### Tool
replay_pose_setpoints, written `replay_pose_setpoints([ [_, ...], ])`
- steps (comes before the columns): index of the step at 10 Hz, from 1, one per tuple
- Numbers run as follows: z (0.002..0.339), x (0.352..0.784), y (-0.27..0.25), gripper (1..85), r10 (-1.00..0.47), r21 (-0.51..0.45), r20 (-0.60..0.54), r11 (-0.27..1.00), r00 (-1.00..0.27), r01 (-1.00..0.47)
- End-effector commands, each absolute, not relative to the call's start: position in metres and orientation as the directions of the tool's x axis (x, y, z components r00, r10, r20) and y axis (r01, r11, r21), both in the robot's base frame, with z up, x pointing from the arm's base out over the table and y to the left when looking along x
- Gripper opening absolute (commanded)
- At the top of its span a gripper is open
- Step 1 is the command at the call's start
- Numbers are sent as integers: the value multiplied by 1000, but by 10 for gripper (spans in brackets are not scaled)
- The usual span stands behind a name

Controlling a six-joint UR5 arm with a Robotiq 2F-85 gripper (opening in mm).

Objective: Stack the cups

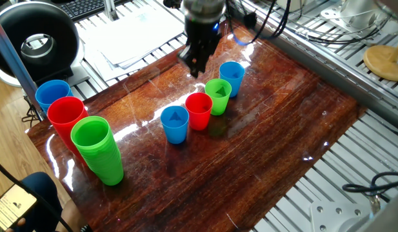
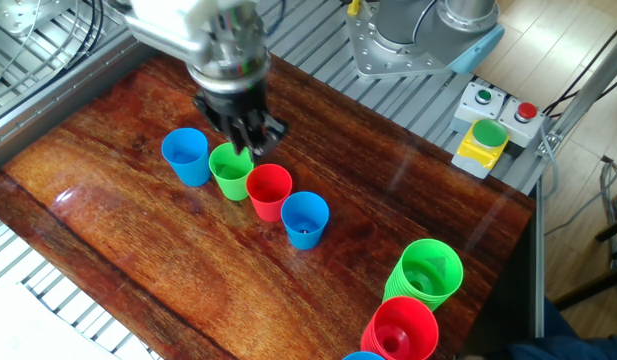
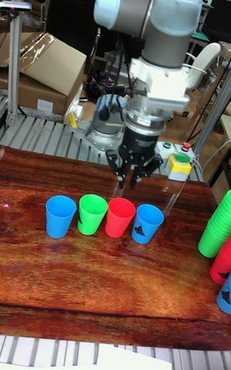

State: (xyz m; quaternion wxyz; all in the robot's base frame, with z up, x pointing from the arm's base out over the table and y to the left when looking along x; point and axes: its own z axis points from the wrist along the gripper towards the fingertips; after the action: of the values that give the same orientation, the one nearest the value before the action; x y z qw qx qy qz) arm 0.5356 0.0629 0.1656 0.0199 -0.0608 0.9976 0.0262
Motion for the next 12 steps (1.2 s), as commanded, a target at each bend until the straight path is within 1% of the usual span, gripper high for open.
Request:
replay_pose_setpoints([
  [1,135,535,90,307,-71,73,-67,994,-995,-76],
  [2,125,536,95,330,-59,70,-79,996,-995,-64],
  [5,112,537,104,340,-34,83,-84,996,-996,-41],
  [8,106,533,108,340,-24,92,-75,995,-997,-30],
  [12,94,527,105,340,-15,98,-92,995,-996,-24],
])
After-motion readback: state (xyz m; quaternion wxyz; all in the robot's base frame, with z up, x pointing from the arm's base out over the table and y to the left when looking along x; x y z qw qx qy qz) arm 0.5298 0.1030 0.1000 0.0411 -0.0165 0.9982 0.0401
